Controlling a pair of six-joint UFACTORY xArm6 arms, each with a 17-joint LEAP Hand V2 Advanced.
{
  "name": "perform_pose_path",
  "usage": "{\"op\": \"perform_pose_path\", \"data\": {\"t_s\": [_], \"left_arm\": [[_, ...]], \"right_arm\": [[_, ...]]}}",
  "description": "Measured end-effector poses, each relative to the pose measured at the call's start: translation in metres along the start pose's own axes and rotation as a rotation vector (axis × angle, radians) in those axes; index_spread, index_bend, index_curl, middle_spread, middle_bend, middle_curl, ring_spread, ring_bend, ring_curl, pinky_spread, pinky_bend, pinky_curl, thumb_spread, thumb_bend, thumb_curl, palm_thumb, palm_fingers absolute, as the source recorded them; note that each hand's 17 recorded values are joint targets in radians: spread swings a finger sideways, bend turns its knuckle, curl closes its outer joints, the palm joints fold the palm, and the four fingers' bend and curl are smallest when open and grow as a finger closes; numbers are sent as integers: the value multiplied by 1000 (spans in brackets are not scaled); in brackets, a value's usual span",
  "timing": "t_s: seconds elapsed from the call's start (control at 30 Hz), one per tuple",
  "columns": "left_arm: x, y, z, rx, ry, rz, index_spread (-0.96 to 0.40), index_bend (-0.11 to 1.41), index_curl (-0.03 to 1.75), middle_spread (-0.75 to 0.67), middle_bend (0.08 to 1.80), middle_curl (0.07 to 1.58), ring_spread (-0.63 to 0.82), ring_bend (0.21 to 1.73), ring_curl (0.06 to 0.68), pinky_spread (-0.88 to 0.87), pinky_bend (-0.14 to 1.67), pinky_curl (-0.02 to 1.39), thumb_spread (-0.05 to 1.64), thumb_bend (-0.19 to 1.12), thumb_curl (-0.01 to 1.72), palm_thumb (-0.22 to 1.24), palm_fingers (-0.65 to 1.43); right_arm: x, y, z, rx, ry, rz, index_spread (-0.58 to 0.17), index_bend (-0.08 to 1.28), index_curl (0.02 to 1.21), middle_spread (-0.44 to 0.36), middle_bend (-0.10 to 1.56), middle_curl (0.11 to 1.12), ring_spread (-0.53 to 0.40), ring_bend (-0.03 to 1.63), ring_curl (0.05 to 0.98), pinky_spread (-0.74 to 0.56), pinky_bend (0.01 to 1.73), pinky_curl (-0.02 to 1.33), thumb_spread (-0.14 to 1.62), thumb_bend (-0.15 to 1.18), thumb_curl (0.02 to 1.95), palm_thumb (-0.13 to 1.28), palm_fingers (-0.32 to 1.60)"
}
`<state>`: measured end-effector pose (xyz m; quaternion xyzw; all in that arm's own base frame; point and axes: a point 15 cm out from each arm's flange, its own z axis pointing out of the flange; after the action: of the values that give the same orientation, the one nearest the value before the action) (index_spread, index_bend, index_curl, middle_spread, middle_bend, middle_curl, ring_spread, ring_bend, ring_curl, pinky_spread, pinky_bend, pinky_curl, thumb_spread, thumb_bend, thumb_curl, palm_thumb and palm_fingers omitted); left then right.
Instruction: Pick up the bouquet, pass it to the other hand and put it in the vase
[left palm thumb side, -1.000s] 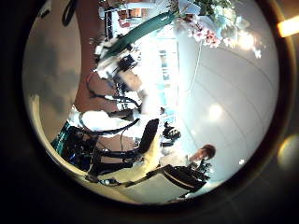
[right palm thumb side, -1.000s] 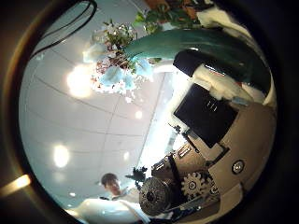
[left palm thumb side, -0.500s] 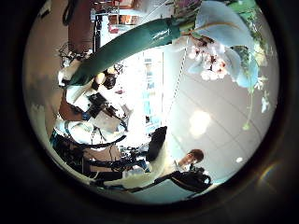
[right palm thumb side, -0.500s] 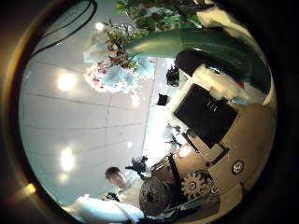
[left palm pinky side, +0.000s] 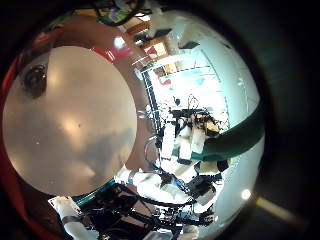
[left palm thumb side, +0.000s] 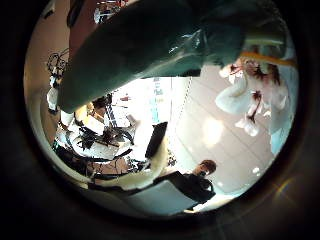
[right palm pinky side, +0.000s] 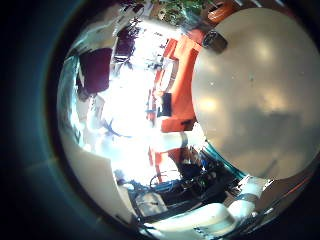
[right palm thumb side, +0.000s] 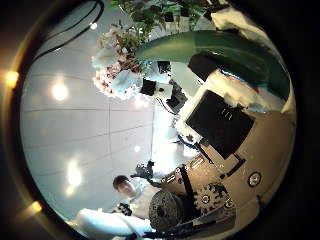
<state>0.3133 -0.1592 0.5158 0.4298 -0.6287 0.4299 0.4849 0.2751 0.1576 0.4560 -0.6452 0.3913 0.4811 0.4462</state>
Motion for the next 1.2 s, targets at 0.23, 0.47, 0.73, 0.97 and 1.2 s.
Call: {"op": "perform_pose_path", "data": {"t_s": [0.23,0.47,0.73,0.97,1.2], "left_arm": [[15,-3,11,-5,107,-11,-54,186,364,-109,807,572,-74,859,255,57,371,321,979,-17,348,356,968],[25,-5,2,55,156,16,-352,518,549,-334,970,721,-379,1195,428,-388,946,556,1021,115,448,740,1362],[39,-7,-11,89,162,77,-527,853,760,-424,1156,815,-400,1410,520,-505,1197,689,1013,117,550,888,1213],[65,-14,-42,165,91,179,-572,955,864,-444,1239,852,-392,1500,566,-532,1273,801,1018,88,613,928,1106],[103,-26,-87,254,-26,292,-589,974,922,-441,1278,858,-384,1541,589,-552,1279,906,1034,63,665,952,1086]], "right_arm": [[13,0,-2,10,38,20,-212,1215,860,-117,1395,779,-189,1459,701,-209,1191,1003,866,0,1453,1090,1127],[25,-11,-12,76,99,30,-213,1215,861,-120,1395,782,-192,1456,706,-201,1190,1021,877,-5,1451,1088,1123],[45,-22,-43,220,112,72,-224,1154,862,-134,1329,777,-201,1419,695,-231,1181,989,923,-56,1300,879,1065],[46,-24,-53,351,-27,111,-273,836,779,-157,1130,704,-229,1286,620,-383,1080,851,1005,-34,1070,769,834],[41,-24,-56,364,-22,102,-368,505,656,-156,866,613,-243,1184,552,-377,1025,780,1033,-27,885,750,349]]}}
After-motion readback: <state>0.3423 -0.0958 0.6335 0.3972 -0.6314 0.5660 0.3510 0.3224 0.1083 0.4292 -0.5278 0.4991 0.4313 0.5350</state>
